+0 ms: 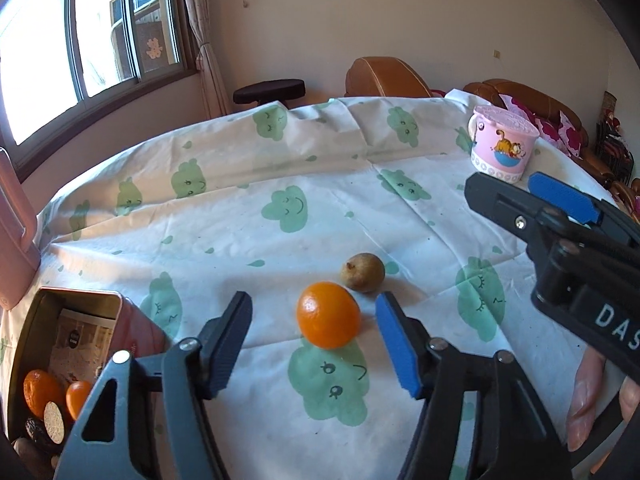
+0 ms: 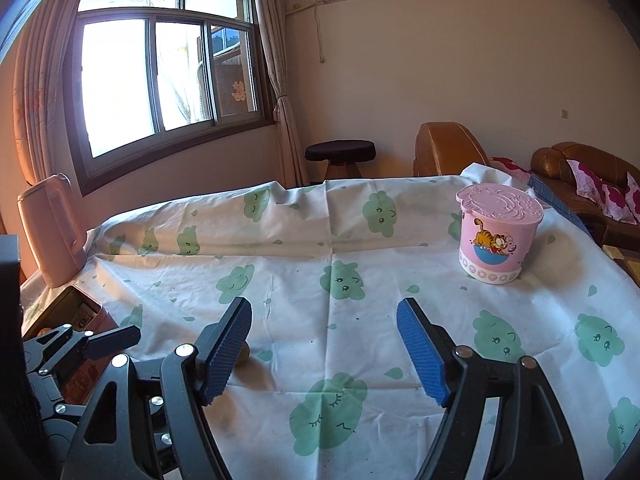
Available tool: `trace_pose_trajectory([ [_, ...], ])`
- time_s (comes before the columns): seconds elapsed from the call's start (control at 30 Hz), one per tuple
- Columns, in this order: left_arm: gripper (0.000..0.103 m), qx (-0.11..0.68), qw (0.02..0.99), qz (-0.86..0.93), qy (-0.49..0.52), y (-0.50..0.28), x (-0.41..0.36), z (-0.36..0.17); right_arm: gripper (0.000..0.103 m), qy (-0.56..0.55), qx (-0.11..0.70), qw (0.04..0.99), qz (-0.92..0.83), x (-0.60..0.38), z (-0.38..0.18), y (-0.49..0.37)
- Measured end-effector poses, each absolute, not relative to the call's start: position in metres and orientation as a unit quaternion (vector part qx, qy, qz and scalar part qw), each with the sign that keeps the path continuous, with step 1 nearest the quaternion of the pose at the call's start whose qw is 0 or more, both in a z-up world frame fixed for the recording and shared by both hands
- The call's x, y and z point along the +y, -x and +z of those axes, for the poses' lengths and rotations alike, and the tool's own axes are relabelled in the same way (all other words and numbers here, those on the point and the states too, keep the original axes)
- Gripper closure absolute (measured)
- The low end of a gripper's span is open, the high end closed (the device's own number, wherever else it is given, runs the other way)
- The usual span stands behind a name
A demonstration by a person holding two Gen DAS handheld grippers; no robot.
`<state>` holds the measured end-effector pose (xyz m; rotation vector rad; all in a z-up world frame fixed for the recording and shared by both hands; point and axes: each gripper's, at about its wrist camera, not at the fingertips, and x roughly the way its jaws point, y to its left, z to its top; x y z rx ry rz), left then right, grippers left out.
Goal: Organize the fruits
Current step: 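Move the left tool to the orange while the right tool moves to the small brown fruit, then grasp the orange with the left tool while the right tool grasps the small brown fruit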
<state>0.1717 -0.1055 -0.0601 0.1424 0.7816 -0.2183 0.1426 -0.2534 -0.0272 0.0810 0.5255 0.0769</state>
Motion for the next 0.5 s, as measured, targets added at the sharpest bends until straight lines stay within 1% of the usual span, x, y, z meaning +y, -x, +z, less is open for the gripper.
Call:
trace_pose_trajectory([
  [0.07,0.047,0.395,0.910,-0.110,-0.061,-0.178,-0.105,-0.067,0.026,-0.039,0.261,0.964,0.042,-0.251,-0.028,-0.143],
  [0.13,0.053,0.406,0.904,-0.119,-0.056,-0.182,-0.105,-0.071,0.026,-0.035,0.265,0.963,0.044,-0.248,-0.031,-0.144],
  [0.17,0.065,0.410,0.901,-0.129,-0.050,-0.183,-0.104,-0.072,0.026,-0.033,0.267,0.962,0.045,-0.247,-0.032,-0.144],
  [0.3,0.066,0.405,0.903,-0.133,-0.049,-0.181,-0.099,-0.071,0.026,-0.026,0.273,0.961,0.049,-0.242,-0.035,-0.145],
  [0.43,0.066,0.381,0.917,-0.102,-0.055,-0.181,-0.083,-0.063,0.026,-0.023,0.283,0.957,0.058,-0.239,-0.037,-0.149],
  [0.5,0.066,0.380,0.919,-0.093,-0.046,-0.184,-0.074,-0.063,0.026,-0.021,0.293,0.954,0.066,-0.236,-0.039,-0.156],
])
